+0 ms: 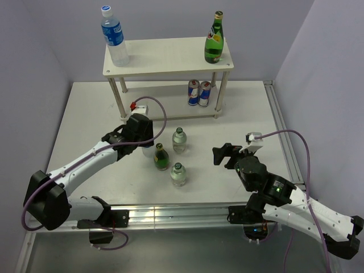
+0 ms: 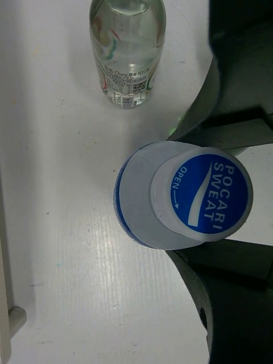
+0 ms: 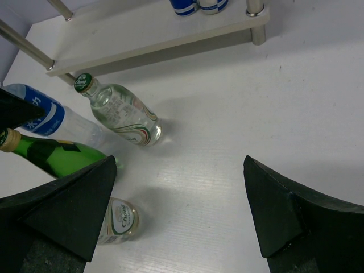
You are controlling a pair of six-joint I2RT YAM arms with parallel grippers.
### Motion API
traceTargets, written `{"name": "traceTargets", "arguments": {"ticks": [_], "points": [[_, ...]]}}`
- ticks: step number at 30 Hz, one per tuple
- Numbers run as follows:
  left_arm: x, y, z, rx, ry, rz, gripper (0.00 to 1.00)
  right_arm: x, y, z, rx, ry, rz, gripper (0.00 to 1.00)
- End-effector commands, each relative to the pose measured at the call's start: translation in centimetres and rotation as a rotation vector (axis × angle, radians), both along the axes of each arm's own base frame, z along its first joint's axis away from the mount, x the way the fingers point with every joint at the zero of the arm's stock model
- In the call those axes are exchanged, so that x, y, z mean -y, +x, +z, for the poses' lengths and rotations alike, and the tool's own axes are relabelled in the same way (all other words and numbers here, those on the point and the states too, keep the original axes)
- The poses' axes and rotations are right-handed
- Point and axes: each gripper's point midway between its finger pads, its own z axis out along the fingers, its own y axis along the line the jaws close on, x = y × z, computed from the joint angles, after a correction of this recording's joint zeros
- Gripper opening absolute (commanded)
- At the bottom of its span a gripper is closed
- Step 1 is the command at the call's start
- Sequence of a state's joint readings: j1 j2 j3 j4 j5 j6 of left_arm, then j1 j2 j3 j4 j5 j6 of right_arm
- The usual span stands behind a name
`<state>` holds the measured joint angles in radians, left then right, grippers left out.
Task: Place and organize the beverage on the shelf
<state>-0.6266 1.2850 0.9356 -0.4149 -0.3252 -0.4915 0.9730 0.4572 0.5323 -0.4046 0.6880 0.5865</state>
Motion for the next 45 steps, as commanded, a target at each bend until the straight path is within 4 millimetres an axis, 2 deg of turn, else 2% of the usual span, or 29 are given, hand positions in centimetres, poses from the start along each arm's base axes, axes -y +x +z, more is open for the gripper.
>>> {"name": "traceTargets", "arguments": {"ticks": [1,3,6,9,12,13,15,16,18,19,21,22,23,24,25,26,27,29,30,32,33,45], "points": [[0.4,0.9,1.0,0.036,-0.006,0.030,0.05,-0.2,0.1,0.6,0.017,0.032,-0.003,1.00],[-0.1,0.7,1.3,0.041,0.023,0.049,0.00,-0.2,0.1,0.5,0.016,0.029,-0.006,1.00],[-0.7,0.4,2.9,0.070,0.030,0.061,0.00,-0.3,0.1,0.5,0.014,0.028,0.000,1.00],[-1.3,0.4,6.1,0.135,0.011,0.073,0.00,-0.3,0.1,0.5,0.015,0.027,-0.001,1.00],[-1.8,0.5,9.9,0.191,0.004,0.076,0.00,-0.4,0.2,0.4,0.013,0.019,0.000,1.00],[-1.8,0.6,11.9,0.214,-0.004,0.075,0.00,-0.4,0.2,0.4,0.011,0.016,0.002,1.00],[-1.9,0.8,13.7,0.234,0.008,0.070,0.00,-0.5,0.2,0.3,0.007,0.014,-0.001,1.00],[-1.6,1.1,16.0,0.274,-0.017,0.068,0.00,-0.4,0.2,0.3,0.007,0.013,-0.002,1.00],[-1.5,1.4,17.5,0.289,-0.011,0.055,0.00,-0.5,0.2,0.3,0.007,0.016,0.001,1.00],[-1.3,1.6,19.9,0.330,-0.038,0.054,0.00,-0.4,0.2,0.3,0.008,0.015,-0.001,1.00],[-0.9,2.0,21.2,0.337,-0.029,0.039,0.00,-0.4,0.2,0.3,0.007,0.017,-0.001,1.00],[-1.0,2.2,24.0,0.380,-0.057,0.048,0.00,-0.4,0.1,0.3,0.009,0.020,0.000,1.00],[-0.8,2.7,23.9,0.360,-0.033,0.054,0.00,-0.4,0.1,0.2,0.007,0.017,0.003,1.00],[-0.9,3.0,24.6,0.364,-0.023,0.067,0.00,-0.3,0.1,0.1,0.003,0.016,0.001,1.00],[-1.0,3.1,27.6,0.411,-0.053,0.076,0.00,-0.3,0.1,0.2,0.004,0.019,-0.001,1.00],[-0.7,3.8,27.0,0.383,-0.016,0.074,0.00,-0.3,0.1,0.1,0.002,0.017,0.001,1.00],[-0.6,3.9,29.8,0.432,-0.047,0.076,0.00,-0.3,0.0,0.2,0.003,0.019,0.002,1.00],[0.1,4.8,30.7,0.438,-0.042,0.063,0.00,-0.4,0.0,0.2,0.005,0.022,0.005,1.00],[-0.1,4.4,33.2,0.481,-0.074,0.067,0.00,-0.4,0.0,0.2,0.005,0.022,0.003,1.00],[0.4,5.0,34.2,0.496,-0.079,0.059,0.00,-0.3,0.1,0.1,0.001,0.015,0.001,1.00],[0.0,4.5,36.3,0.534,-0.107,0.063,0.00,-0.3,0.1,-0.1,-0.003,0.010,-0.001,1.00],[-1.1,4.0,42.7,0.732,-0.183,0.088,0.00,-0.4,0.2,-0.2,-0.006,0.006,-0.005,1.00]]}}
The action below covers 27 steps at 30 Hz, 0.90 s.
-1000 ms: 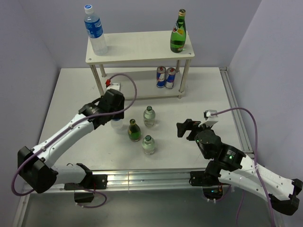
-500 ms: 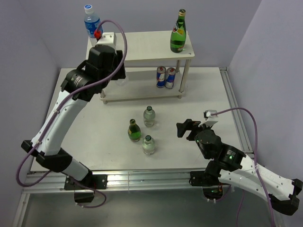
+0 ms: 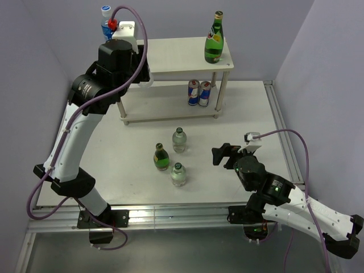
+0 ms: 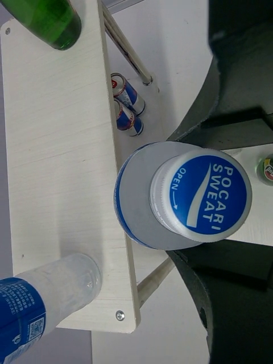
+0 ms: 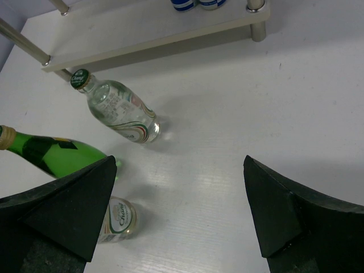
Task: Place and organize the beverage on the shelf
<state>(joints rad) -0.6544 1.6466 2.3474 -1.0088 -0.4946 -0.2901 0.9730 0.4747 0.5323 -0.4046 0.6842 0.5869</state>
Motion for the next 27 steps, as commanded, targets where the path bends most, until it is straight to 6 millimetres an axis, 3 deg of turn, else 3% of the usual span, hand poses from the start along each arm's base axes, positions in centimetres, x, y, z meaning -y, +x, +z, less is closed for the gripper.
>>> {"name": "traceTargets", "arguments": {"ticks": [1,10,17,27], "points": [[-2.3,-1.6,10.1,0.299,-0.164,0.036,0.00,-0.2,0.1,0.1,0.005,0.020,-0.007,1.00],[-2.1,-0.1,12.2,0.385,-0.156,0.071,0.00,-0.3,0.2,0.0,0.001,0.013,-0.008,1.00],[-1.0,2.4,11.3,0.387,-0.122,0.081,0.00,-0.4,0.2,-0.1,-0.002,0.011,-0.004,1.00],[-1.7,5.4,10.2,0.376,-0.126,0.097,0.01,-0.6,0.2,-0.2,-0.005,0.009,0.005,1.00]]}}
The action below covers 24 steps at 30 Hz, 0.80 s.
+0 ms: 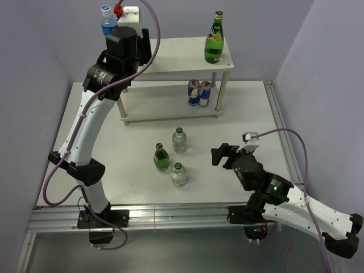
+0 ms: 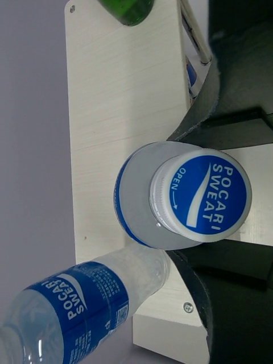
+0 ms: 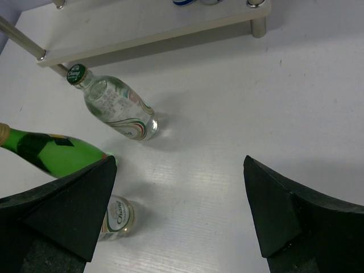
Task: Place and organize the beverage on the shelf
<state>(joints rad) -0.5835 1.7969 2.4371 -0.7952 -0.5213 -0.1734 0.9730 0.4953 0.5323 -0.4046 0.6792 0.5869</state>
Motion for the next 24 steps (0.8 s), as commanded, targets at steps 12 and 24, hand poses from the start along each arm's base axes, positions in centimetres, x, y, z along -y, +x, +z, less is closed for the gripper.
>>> {"name": "traceTargets", "arguments": {"ticks": [12,24], "points": [[-1.3,-1.2,8.0,0.224,-0.142,-0.022,0.00,-5.2,1.3,14.7,0.322,0.176,0.186,1.00],[0.4,-6.9,7.9,0.149,-0.268,-0.220,0.00,-12.9,5.6,24.3,0.519,-0.003,0.308,1.00]]}}
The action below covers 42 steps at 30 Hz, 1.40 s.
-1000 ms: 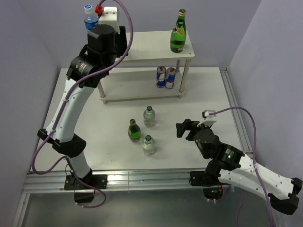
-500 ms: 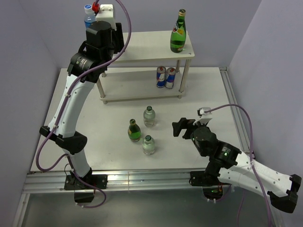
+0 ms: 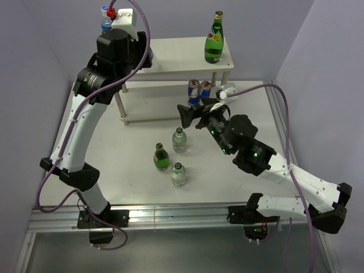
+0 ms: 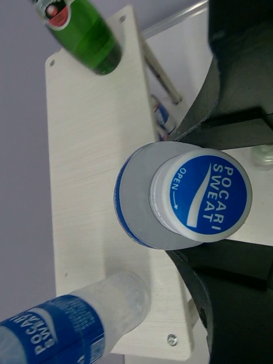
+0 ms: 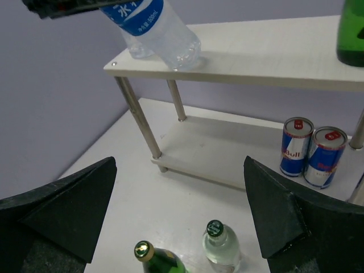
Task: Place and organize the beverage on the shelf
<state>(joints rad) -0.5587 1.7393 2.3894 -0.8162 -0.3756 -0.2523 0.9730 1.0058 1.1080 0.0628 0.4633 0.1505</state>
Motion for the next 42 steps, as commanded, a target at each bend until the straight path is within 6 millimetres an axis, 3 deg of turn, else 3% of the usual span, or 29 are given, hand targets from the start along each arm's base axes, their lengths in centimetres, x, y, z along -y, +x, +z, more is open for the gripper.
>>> {"name": "traceTargets", "arguments": {"ticks": [1,5,8,14,20,27,37,42], "points": [[-0.4,-6.9,8.5,0.180,-0.210,-0.141,0.00,-1.7,0.1,2.1,0.094,-0.054,0.047,1.00],[0.3,-10.4,8.5,0.133,-0.231,-0.248,0.00,-2.4,0.0,2.1,0.103,-0.088,0.068,1.00],[0.7,-12.3,7.4,0.070,-0.236,-0.319,0.00,-3.4,-1.0,2.2,0.148,-0.155,0.103,1.00],[0.8,-14.0,3.7,-0.047,-0.203,-0.341,0.00,-5.4,-2.6,1.9,0.169,-0.239,0.112,1.00],[1.4,-15.4,1.9,-0.111,-0.217,-0.390,0.00,-7.9,-2.9,1.8,0.183,-0.297,0.123,1.00],[2.2,-17.3,2.0,-0.127,-0.256,-0.473,0.00,-10.8,-2.3,1.5,0.185,-0.340,0.133,1.00],[2.3,-20.7,4.0,-0.116,-0.319,-0.588,0.00,-12.9,-1.8,-1.3,0.156,-0.363,0.137,1.00],[2.3,-21.6,2.9,-0.158,-0.329,-0.610,0.00,-13.3,-1.2,-1.8,0.164,-0.388,0.115,1.00]]}}
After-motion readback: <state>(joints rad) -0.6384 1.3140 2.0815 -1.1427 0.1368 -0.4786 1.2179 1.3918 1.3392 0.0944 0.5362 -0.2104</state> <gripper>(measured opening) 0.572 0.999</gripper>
